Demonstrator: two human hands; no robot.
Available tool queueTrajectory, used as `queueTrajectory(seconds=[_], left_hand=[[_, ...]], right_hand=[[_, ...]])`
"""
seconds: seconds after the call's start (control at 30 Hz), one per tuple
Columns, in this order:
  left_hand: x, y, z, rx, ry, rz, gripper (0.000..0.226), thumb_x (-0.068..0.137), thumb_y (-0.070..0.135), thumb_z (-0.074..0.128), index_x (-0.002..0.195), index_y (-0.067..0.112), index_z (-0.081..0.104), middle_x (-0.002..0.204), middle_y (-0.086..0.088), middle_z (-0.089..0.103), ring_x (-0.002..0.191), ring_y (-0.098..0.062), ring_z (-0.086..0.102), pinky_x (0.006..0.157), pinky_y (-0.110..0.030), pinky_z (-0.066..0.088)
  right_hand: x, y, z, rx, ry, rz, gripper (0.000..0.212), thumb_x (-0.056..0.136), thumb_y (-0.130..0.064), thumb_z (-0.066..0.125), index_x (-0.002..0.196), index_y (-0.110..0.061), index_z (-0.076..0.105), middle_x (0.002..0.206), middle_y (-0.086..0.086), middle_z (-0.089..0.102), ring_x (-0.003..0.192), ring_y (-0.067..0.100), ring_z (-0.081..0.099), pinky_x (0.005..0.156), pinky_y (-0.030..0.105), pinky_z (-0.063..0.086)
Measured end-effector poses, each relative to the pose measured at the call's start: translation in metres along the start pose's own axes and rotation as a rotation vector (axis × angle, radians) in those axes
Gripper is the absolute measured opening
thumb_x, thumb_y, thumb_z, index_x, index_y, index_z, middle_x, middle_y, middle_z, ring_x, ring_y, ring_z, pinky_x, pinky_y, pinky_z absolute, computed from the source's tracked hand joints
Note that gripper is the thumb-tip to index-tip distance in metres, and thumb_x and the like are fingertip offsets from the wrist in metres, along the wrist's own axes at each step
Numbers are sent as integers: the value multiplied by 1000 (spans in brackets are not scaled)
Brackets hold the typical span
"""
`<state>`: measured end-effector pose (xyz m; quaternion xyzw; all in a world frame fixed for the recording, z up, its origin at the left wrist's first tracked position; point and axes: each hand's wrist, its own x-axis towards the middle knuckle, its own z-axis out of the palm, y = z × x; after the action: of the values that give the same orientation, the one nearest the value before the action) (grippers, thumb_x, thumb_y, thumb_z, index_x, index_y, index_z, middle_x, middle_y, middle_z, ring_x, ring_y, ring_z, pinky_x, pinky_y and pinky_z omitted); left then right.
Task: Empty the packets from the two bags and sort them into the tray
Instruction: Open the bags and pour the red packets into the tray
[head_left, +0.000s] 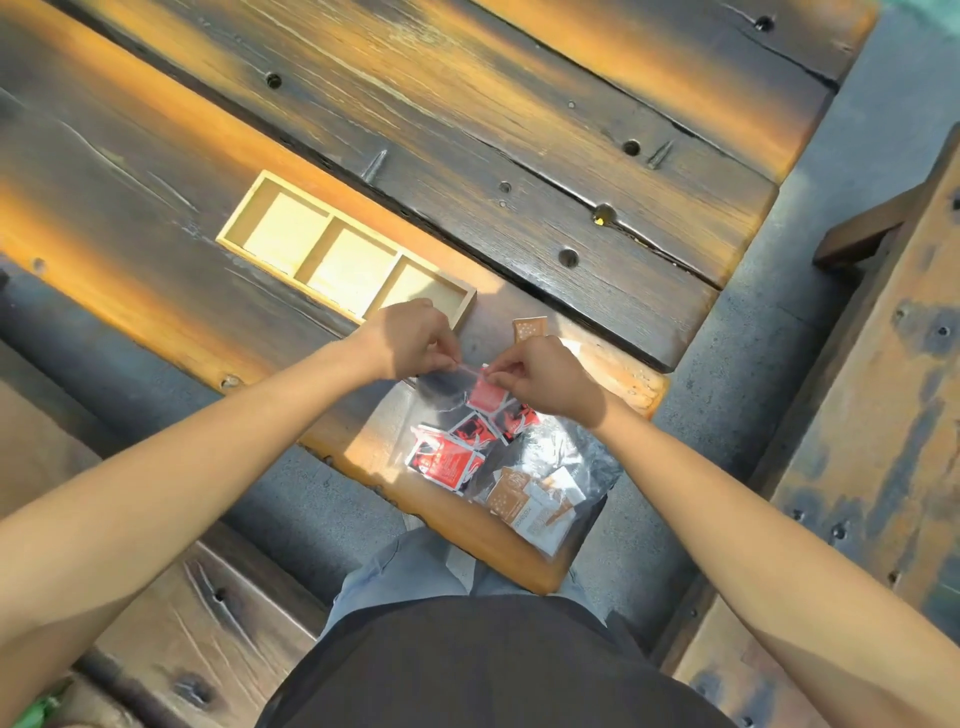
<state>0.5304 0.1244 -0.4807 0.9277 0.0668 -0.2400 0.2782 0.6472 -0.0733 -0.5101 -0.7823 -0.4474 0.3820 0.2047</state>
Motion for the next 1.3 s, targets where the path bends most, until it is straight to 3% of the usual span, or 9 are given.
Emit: queueTrajectory(seconds=[0.17, 0.43, 0.53, 0.7, 0.83, 0.9, 1.0, 1.1, 1.3], left_hand=[[-40, 3, 0, -92, 50, 5, 11, 89, 23, 74, 94, 23, 83, 93, 6, 79, 79, -8, 66, 72, -26, 52], [-106, 12, -3, -250, 243, 12, 9, 87, 20, 77, 93, 18, 84, 86, 9, 76, 77, -2, 66, 76, -26, 55], [-129, 16, -2, -273, 325, 14, 9, 87, 25, 78, 93, 22, 84, 82, 18, 72, 79, 2, 65, 77, -13, 47], [-161, 18, 14, -323, 541, -77, 11, 88, 30, 76, 97, 27, 81, 95, 20, 70, 96, 14, 54, 91, -19, 40], [-177, 33, 32, -531, 808, -294, 31, 87, 23, 76, 117, 27, 68, 111, 7, 56, 99, -2, 55, 89, -23, 47], [-181, 43, 42, -724, 864, -459, 26, 84, 28, 77, 107, 30, 64, 105, 4, 61, 92, -15, 65, 84, -36, 57], [-189, 57, 56, -1153, 740, -577, 23, 72, 45, 77, 87, 29, 70, 88, -3, 76, 90, -27, 75, 85, -51, 61], [-198, 69, 71, -1315, 676, -581, 21, 75, 31, 81, 88, 16, 76, 82, -8, 80, 89, -27, 77, 88, -50, 61], [-211, 72, 95, -1447, 763, -646, 8, 78, 16, 77, 81, 8, 78, 79, -13, 79, 87, -30, 78, 86, -48, 63]], right_hand=[[-20, -25, 3, 55, 2, -57, 9, 89, -20, 78, 94, -14, 84, 83, 0, 81, 60, -8, 61, 66, 26, 55], [-51, -67, 20, 189, 12, -137, 8, 88, -23, 80, 92, -19, 84, 88, -9, 81, 76, -8, 69, 78, 9, 49], [-58, -81, 28, 194, 37, -125, 9, 87, -28, 80, 92, -21, 84, 85, -8, 80, 78, 2, 71, 74, 20, 54], [-64, -101, 44, 164, 108, -102, 13, 88, -37, 75, 89, -26, 82, 78, -5, 78, 74, 10, 71, 74, 38, 58], [-75, -123, 54, 150, 229, -98, 12, 90, -34, 75, 87, -24, 81, 71, -9, 75, 65, 1, 65, 65, 19, 50], [-81, -135, 61, 123, 298, -100, 9, 90, -30, 76, 88, -23, 81, 69, -12, 72, 63, -4, 61, 63, 10, 46], [-86, -145, 78, 106, 339, -65, 14, 91, -36, 72, 88, -26, 81, 69, -13, 73, 67, -2, 65, 68, 19, 54], [-90, -151, 96, 118, 375, -28, 18, 89, -37, 66, 84, -27, 80, 66, -14, 70, 63, 1, 61, 65, 32, 57], [-109, -170, 117, 100, 445, 19, 12, 88, -32, 72, 83, -25, 80, 72, -14, 74, 67, -3, 62, 65, 22, 53]])
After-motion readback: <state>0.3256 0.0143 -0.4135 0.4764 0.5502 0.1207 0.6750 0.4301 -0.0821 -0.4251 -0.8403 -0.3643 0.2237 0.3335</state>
